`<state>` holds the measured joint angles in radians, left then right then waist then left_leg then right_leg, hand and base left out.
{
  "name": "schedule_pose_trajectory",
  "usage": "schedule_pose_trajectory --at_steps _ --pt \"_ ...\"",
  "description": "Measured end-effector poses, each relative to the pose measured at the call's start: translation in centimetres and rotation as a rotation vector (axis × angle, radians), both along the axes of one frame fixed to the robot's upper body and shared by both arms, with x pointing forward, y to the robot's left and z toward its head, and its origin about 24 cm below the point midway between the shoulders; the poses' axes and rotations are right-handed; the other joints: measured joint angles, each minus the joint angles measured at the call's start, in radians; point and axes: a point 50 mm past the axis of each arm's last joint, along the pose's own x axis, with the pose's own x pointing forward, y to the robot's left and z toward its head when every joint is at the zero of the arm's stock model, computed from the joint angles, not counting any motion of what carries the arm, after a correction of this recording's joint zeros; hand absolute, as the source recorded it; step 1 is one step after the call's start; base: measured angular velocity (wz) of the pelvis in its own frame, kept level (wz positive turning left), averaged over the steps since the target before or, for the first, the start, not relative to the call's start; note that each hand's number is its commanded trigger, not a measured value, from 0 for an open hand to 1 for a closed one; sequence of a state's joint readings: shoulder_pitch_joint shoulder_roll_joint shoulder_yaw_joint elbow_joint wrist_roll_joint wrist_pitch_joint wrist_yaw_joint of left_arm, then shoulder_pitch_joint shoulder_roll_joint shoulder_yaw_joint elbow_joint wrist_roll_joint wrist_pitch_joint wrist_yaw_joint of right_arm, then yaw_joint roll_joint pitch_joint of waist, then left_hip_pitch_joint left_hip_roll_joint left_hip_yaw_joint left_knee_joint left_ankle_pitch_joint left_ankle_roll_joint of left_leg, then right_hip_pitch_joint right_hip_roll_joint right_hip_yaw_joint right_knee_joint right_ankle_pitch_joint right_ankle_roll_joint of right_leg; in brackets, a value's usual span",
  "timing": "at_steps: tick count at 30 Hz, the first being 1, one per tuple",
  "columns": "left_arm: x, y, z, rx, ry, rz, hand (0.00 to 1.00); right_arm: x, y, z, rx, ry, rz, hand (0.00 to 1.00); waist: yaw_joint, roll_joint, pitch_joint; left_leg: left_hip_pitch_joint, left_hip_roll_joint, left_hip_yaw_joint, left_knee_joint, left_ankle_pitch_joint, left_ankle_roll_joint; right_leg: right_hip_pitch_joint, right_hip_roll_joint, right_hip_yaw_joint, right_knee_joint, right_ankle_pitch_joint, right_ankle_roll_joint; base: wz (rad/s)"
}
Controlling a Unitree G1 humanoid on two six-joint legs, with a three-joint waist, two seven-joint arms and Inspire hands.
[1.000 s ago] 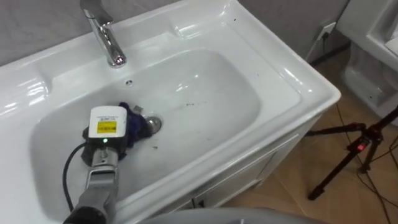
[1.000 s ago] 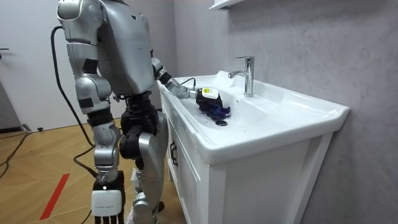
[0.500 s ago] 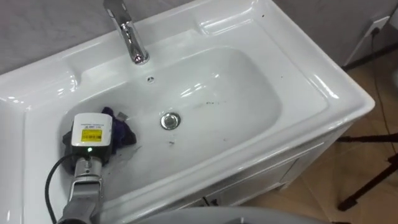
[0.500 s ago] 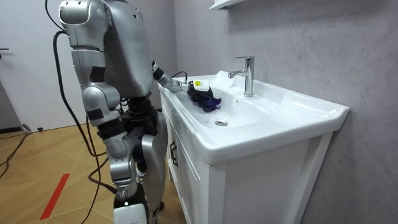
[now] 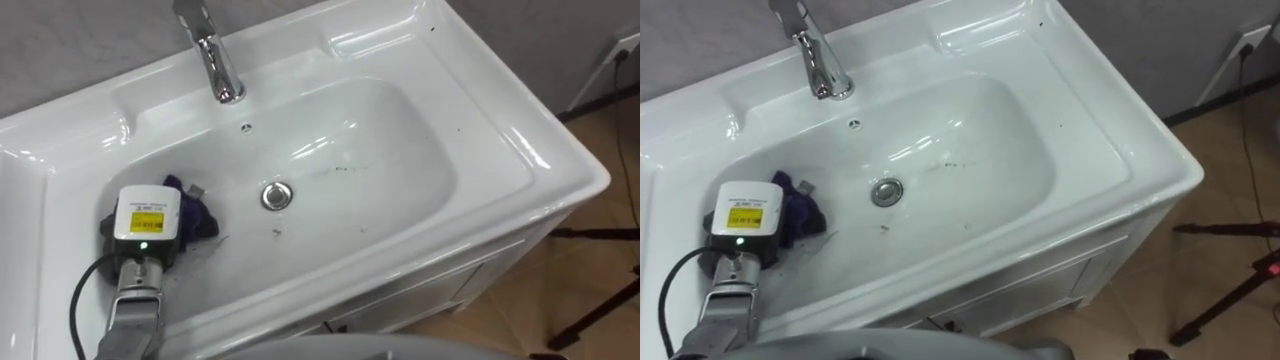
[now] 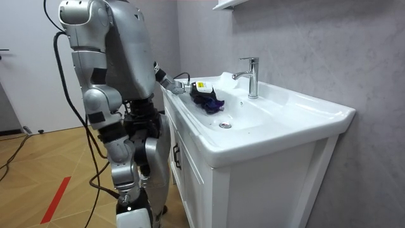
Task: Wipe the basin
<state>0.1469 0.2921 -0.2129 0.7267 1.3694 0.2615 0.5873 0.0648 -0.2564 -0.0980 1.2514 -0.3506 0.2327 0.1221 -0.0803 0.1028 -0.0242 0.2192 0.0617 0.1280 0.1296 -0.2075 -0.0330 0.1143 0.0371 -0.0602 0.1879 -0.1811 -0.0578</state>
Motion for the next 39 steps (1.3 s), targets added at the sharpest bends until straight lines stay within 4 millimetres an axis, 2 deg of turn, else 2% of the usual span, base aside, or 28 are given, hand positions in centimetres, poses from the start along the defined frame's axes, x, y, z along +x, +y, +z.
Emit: schedule_pose_trajectory --at_steps 6,8,19,23,26,39 --pt "0.1 -0.4 -0.1 0.004 0.027 -0.017 1.0 -0.9 0.3 -0.2 0.018 0.021 -0.014 0.0 -0.007 -0.001 0.0009 -0.005 -0.002 0.004 0.004 0.0 0.0 -0.01 -0.006 -0.011 0.001 -0.006 0.001 0.04" --pt "0.4 -0.7 0.0 0.01 0.037 -0.024 1.0 -0.8 0.4 -0.2 0.022 0.012 -0.021 0.0 -0.023 -0.005 0.0025 -0.011 -0.003 0.004 0.004 0.0 0.0 -0.01 -0.01 -0.025 0.001 -0.008 0.003 0.23" --pt "0.8 -2.3 -0.1 0.052 0.075 -0.083 1.0 -1.4 0.9 -0.5 0.038 0.065 0.075 0.0 -0.031 -0.014 0.009 -0.014 -0.006 0.006 0.003 0.0 0.0 -0.008 -0.014 -0.028 -0.001 -0.01 0.005 0.02" --pt "1.1 -2.7 0.1 0.071 0.085 -0.113 1.0 -1.4 1.0 -0.5 0.039 0.073 0.096 0.0 -0.037 -0.022 0.0158 -0.016 -0.007 0.006 0.004 0.0 0.0 -0.01 -0.016 -0.029 0.0 -0.011 0.007 0.0" --pt "1.2 -2.8 0.1 0.077 0.095 -0.115 1.0 -1.2 1.1 -0.5 0.041 0.072 0.107 0.0 -0.052 -0.021 0.0162 -0.019 -0.009 0.007 0.004 0.0 0.0 -0.01 -0.018 -0.035 0.0 -0.013 0.01 0.06" --pt "1.5 -3.4 0.2 0.062 0.111 -0.097 1.0 -0.5 1.7 -0.7 0.041 0.051 0.119 0.0 -0.055 -0.019 0.0187 -0.016 -0.009 0.009 0.003 0.0 0.0 -0.008 -0.018 -0.031 0.0 -0.013 0.01 0.0"
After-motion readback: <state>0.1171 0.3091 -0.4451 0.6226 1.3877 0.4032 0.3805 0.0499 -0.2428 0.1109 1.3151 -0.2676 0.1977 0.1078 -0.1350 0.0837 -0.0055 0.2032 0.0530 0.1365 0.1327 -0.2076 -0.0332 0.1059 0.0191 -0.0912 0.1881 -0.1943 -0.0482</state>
